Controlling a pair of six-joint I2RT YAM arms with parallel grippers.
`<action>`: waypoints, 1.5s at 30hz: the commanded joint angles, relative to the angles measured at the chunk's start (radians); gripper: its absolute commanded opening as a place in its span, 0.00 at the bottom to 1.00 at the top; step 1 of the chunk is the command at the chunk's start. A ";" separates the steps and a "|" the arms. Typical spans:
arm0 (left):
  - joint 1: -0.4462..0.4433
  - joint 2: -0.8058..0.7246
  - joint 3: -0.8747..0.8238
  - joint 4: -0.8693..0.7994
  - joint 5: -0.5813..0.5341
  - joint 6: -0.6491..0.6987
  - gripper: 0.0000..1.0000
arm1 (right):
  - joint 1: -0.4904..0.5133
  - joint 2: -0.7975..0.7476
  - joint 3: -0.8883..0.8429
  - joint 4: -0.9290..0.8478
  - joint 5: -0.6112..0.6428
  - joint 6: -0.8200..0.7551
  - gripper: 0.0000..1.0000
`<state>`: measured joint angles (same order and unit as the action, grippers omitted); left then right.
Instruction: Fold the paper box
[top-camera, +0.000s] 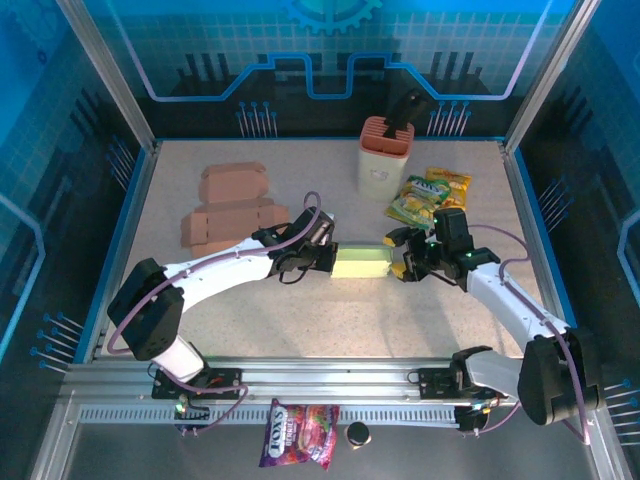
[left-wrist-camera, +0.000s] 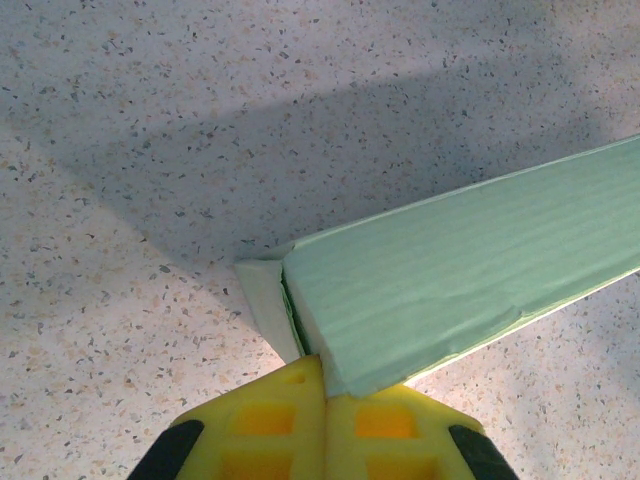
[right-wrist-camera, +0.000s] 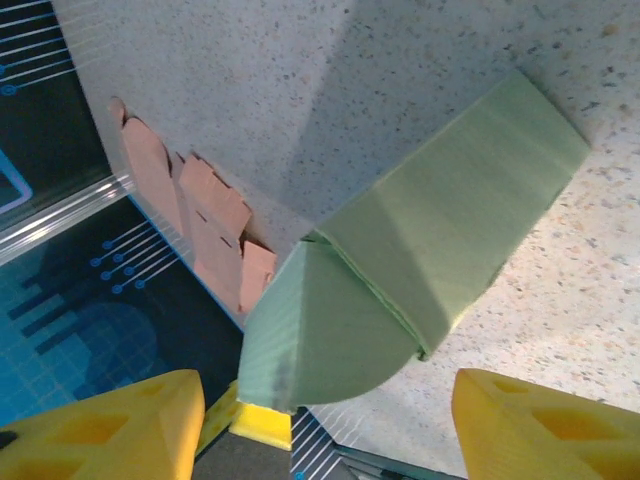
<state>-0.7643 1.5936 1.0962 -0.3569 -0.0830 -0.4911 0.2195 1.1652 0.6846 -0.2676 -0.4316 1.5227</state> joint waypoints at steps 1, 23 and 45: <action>-0.014 0.015 -0.022 -0.099 0.009 0.002 0.00 | -0.018 0.007 -0.049 0.046 -0.031 0.037 0.64; -0.015 -0.042 0.003 -0.148 0.034 -0.042 0.25 | -0.038 0.024 -0.052 -0.012 -0.002 -0.075 0.52; 0.144 -0.153 0.027 -0.192 0.296 -0.547 0.52 | -0.038 0.029 -0.052 -0.005 0.007 -0.076 0.50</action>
<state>-0.6590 1.4578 1.1168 -0.5236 0.1226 -0.8734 0.1951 1.1915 0.6281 -0.2420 -0.4458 1.4635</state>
